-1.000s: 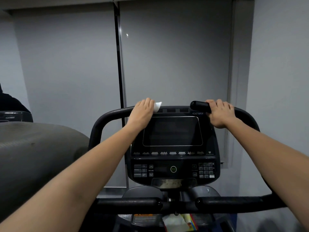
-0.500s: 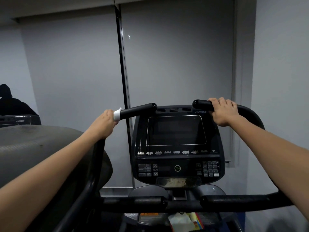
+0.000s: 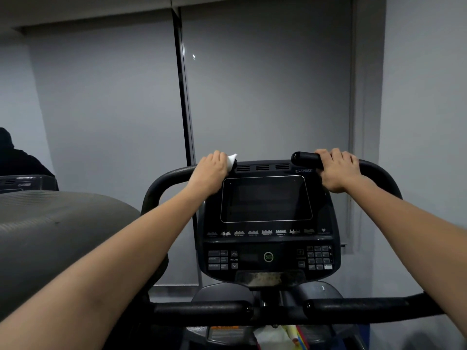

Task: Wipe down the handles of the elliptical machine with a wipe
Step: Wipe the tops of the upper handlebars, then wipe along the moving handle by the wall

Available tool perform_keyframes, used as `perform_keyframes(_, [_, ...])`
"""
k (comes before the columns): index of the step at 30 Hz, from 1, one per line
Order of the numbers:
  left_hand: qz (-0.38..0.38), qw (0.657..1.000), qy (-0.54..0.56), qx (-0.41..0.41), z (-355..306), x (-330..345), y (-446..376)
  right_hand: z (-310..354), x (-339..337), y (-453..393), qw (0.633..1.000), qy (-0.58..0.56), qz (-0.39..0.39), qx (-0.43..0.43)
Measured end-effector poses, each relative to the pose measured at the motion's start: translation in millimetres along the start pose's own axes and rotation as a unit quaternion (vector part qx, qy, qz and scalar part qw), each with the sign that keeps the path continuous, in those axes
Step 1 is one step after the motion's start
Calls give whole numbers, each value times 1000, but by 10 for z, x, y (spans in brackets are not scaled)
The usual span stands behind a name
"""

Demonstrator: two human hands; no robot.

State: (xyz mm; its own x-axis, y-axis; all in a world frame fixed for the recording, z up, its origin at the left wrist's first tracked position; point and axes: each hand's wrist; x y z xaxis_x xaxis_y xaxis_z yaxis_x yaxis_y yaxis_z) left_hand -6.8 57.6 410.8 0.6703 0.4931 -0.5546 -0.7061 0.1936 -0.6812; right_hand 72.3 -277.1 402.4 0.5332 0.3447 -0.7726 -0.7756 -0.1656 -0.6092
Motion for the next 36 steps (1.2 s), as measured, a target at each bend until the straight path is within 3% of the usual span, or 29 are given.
perform_keyframes(5, [-36, 996, 85, -3, 30, -9, 35, 14, -46, 14, 1000, -1, 16, 1])
perform_keyframes(9, [-18, 996, 88, -18, 286, 26, 197, 59, -210, -8, 997, -19, 79, 15])
perform_keyframes(11, [-10, 995, 96, -27, 408, 58, 290, 144, -282, -7, 997, -38, 72, 7])
perform_keyframes(15, [7, 992, 109, -62, 613, 95, 469, 535, -309, -41, 994, -45, -8, -99])
perform_keyframes(19, [43, 984, 130, -110, 822, 164, 690, 1149, -294, -163, 983, -87, 4, -164])
perform_keyframes(22, [95, 961, 186, -184, 960, 205, 865, 1611, -222, -246, 970, -134, 27, -200])
perform_keyframes(26, [153, 901, 299, -275, 1009, 240, 1131, 2161, -71, -282, 961, -134, 62, -234])
perform_keyframes(30, [155, 853, 400, -298, 984, 324, 1407, 2562, 103, -247, 950, -110, 105, -272])
perform_keyframes(36, [170, 826, 412, -346, 796, 360, 1754, 3041, 370, -153, 937, -75, 102, -327])
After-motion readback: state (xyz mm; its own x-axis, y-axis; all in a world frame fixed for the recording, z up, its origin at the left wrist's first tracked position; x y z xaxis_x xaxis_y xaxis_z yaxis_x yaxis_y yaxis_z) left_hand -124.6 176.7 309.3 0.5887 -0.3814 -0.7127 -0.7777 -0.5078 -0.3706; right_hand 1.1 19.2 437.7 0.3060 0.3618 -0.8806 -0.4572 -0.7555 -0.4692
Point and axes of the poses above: each hand's wrist, its own y-axis away from the middle knuckle, its own x-axis out of the palm, z = x × y, and after that the axes turned 9 degrees about -y, right-handed
